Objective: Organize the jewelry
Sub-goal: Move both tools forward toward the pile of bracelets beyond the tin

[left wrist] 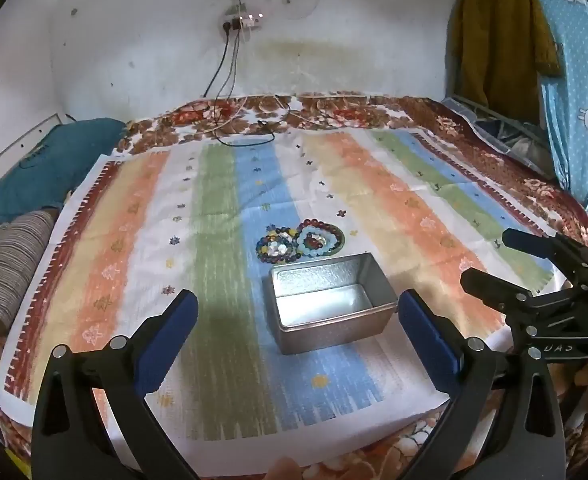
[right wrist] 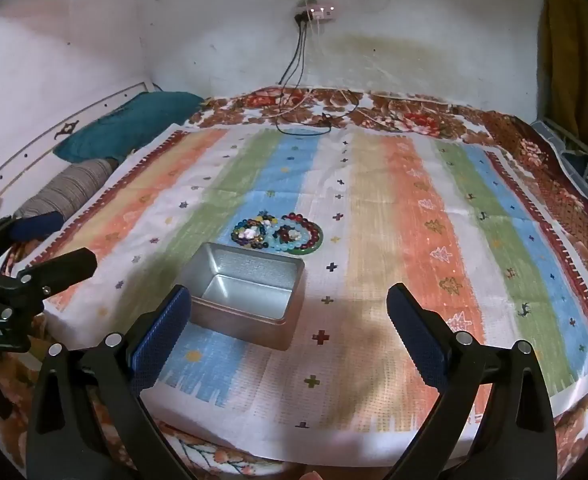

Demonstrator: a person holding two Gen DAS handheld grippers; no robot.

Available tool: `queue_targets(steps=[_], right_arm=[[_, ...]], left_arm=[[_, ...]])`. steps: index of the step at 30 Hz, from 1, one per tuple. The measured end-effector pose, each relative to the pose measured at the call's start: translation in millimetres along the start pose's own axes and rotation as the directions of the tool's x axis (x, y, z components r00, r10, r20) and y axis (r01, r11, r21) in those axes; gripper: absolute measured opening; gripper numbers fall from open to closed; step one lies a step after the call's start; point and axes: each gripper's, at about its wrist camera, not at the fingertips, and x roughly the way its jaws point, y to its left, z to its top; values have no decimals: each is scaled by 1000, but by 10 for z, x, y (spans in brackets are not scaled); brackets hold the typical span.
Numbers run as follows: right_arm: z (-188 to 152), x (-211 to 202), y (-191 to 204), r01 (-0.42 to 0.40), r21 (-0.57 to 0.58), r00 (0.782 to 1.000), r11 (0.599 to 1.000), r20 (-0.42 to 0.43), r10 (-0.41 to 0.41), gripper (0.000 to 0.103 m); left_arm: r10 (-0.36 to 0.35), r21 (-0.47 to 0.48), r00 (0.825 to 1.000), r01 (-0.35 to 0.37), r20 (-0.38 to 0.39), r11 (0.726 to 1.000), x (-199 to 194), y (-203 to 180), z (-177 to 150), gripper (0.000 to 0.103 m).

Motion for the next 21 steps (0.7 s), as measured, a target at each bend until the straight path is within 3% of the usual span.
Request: queue_targets(steps=[3, 8, 21], right_arm=[[1, 5, -3, 5, -2, 1000, 1000, 11, -5, 99], [3, 16, -27, 16, 15, 1000, 1000, 5, -16, 99], [27, 78, -38, 3, 21, 1000, 1000, -31, -2, 99]], left_arm=[[-61, -13, 998, 61, -20, 998, 3, 1, 56, 98], [-90, -39, 996, 89, -24, 995, 27, 101, 57, 98], [-62, -63, 996, 58, -61, 996, 98, 154, -15, 97]])
